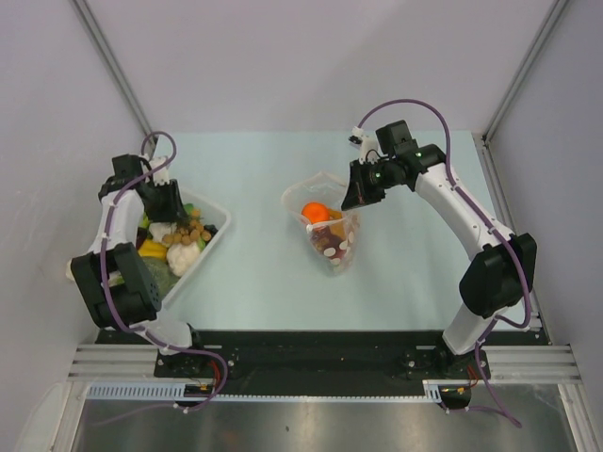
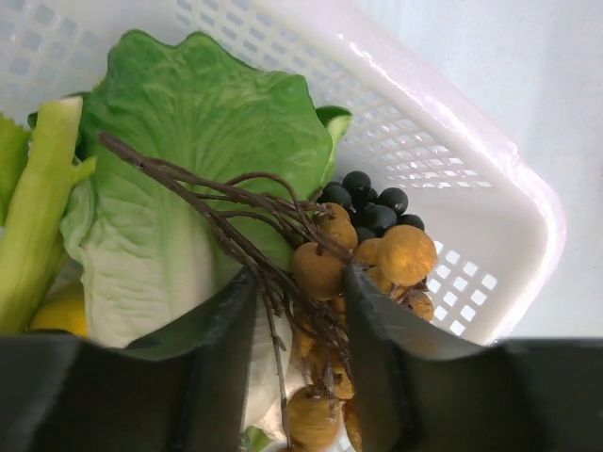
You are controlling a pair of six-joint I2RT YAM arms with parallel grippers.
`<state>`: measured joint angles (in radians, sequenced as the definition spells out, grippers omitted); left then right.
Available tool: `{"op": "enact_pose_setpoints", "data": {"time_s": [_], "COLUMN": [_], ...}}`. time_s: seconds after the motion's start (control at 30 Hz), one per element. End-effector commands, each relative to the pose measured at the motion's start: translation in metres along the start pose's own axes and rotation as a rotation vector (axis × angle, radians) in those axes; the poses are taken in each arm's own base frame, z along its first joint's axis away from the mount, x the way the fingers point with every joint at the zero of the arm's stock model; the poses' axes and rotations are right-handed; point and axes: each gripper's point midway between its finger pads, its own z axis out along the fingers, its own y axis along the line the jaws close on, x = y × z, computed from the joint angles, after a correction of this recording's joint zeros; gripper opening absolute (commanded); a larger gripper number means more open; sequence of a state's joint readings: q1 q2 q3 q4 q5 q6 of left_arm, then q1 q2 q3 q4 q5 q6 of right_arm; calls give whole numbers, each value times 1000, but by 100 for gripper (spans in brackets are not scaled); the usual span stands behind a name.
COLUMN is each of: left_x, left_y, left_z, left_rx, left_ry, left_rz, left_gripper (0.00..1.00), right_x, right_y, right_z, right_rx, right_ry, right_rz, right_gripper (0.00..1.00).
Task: Place the food in the zip-top bag and seal the zipper
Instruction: Pick up the fake fruit from the bin.
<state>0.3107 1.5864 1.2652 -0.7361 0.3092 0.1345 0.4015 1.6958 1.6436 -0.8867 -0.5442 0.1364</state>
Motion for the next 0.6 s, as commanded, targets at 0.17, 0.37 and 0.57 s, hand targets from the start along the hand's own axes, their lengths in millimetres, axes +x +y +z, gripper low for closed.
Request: {"op": "enact_pose_setpoints", "data": {"time_s": [0.17,0.37,0.57], "left_x": [-10,-20,-48], "left_y": [-15,-23,-61], "left_z": [-20,-46,-91], "left_rx": [44,53,184], "left_ry": [-27,-53,-204], "left_rz": [64,101,164], "left_gripper": [15,0,0], "right_x": [-6,-5,-5], "right_y": [9,8,10], "right_z": [-20,-20,-20], "right_rx": [9,9,-7], "right_ry": [-55,-52,-51], "right_rz": [-49,-48,-44], "right_gripper": [0,0,0]}}
